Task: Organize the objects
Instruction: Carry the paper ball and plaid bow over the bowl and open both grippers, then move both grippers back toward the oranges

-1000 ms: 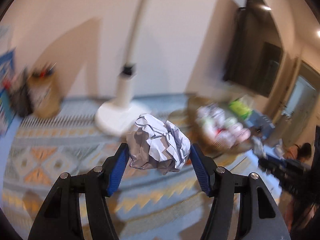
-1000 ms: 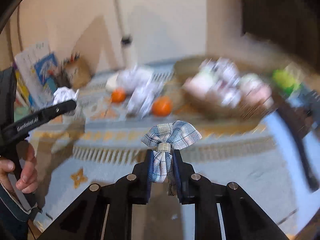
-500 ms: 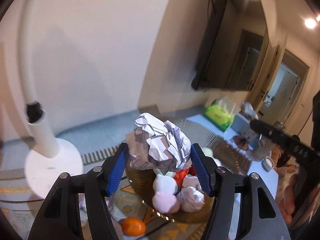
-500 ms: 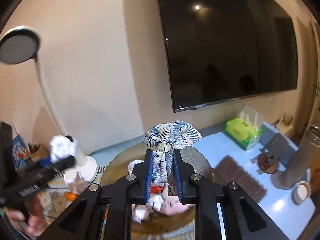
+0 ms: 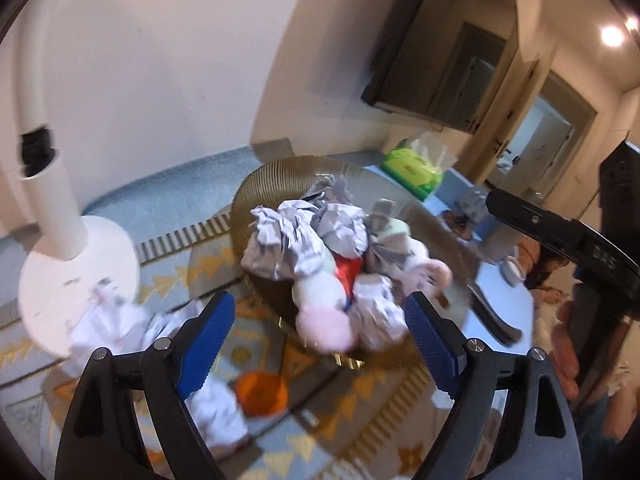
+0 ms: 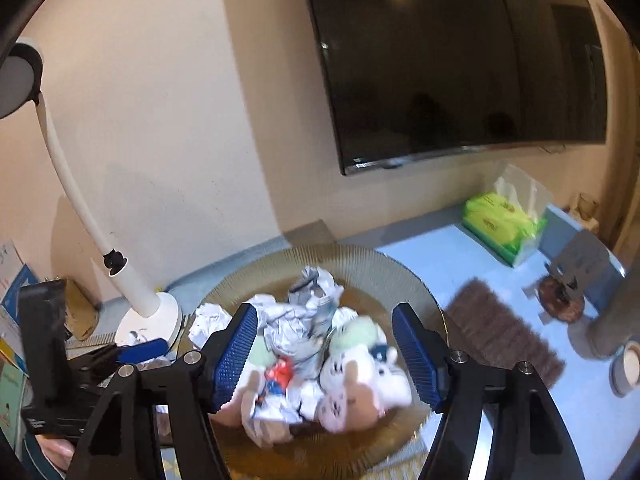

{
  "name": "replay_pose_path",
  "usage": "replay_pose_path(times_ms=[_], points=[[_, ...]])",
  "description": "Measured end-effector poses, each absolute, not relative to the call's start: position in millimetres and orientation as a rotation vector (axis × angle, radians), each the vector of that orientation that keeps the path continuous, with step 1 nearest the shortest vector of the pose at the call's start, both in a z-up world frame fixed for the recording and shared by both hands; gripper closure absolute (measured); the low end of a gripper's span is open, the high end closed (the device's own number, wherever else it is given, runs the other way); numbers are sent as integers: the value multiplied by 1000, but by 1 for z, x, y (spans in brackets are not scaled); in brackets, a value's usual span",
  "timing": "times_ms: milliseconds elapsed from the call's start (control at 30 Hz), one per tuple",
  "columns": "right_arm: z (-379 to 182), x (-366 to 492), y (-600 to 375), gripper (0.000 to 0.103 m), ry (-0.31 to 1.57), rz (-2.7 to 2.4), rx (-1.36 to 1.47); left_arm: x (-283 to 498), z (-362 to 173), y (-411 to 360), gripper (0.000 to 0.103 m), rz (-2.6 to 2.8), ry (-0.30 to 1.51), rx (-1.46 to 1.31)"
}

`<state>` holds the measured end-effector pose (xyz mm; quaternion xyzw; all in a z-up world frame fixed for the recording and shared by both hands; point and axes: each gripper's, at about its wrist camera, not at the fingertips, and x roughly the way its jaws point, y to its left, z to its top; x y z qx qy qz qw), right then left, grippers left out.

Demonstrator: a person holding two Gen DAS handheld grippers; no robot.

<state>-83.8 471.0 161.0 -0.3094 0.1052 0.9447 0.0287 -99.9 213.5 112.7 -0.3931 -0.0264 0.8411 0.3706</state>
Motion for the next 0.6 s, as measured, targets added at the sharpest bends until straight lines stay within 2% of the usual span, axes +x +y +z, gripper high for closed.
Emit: replay_pose_path(times_ms=[167, 267, 333, 367, 600], points=[[178, -51, 457, 34, 389, 2989, -909, -57, 148, 151, 17, 2243, -144, -918], [193, -29, 434, 30, 348, 3062, -885, -30, 160, 106, 1, 2332, -215, -889], [198, -15, 415, 22, 326, 3109, -873, -18, 161, 83, 1, 2429, -230, -889], [198, -8, 406, 19, 316, 3126, -867, -13, 158, 69, 1, 2471, -237, -894], [142, 13, 340, 19, 257, 3206, -1034, 1, 88, 24, 1, 2638, -237, -1050]])
